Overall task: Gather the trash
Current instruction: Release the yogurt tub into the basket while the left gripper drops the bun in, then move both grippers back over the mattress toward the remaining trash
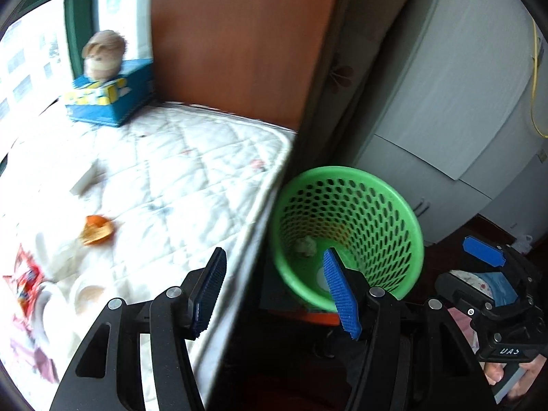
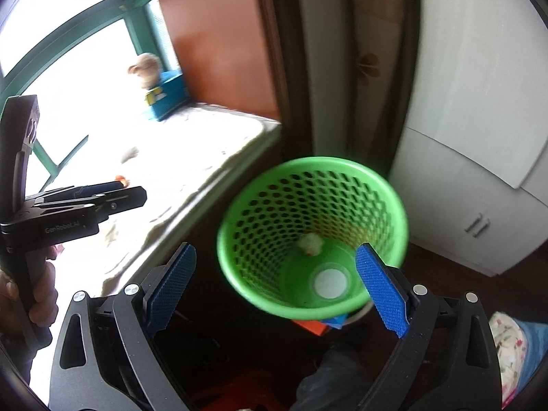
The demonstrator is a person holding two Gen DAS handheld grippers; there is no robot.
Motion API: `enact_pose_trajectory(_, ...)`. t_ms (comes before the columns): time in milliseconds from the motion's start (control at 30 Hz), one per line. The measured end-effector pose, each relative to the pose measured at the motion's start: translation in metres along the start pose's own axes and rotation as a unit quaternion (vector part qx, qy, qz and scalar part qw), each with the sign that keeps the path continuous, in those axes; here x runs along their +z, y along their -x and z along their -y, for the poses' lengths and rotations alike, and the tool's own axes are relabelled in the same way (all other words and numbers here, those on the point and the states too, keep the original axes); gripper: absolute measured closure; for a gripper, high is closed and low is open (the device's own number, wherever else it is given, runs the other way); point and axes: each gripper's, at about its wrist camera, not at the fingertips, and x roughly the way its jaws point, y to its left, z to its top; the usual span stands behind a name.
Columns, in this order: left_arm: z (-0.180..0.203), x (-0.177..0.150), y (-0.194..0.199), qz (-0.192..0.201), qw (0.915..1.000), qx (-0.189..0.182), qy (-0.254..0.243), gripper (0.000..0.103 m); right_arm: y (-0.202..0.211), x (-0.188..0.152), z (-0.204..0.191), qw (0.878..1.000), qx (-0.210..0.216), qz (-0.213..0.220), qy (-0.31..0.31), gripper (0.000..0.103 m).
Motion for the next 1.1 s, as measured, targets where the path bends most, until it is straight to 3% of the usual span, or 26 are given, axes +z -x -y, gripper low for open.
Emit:
enact_pose_trajectory(200, -0.056, -0.02, 0.033, 0.016, 0.9976, 0.051, 0.044, 0.046, -0.012, 0.001, -0.044, 0.999, 0.034, -0.01, 0.031, 0.009)
enact_pose_trajectory(400, -0.119, -0.042, 0.058, 0.024, 0.9895, 0.095, 0.106, 0.046, -0.03, 0.003, -0.089, 0.996, 0.066, -0.027, 0.06, 0.009)
enact_pose_trajectory(800, -0.22, -0.094, 0.098, 0.027, 0.959, 0.167, 0.227, 0.046, -0.058, 0.008, -0.176, 0.984, 0.121, -0.047, 0.121, 0.009)
enact_pose_trajectory(1100, -0.26, -0.126, 0.105, 0.016, 0.9394, 0.189, 0.286, 0.046, -0.075, -0.003, -0.227, 0.972, 0.169, -0.08, 0.146, 0.01)
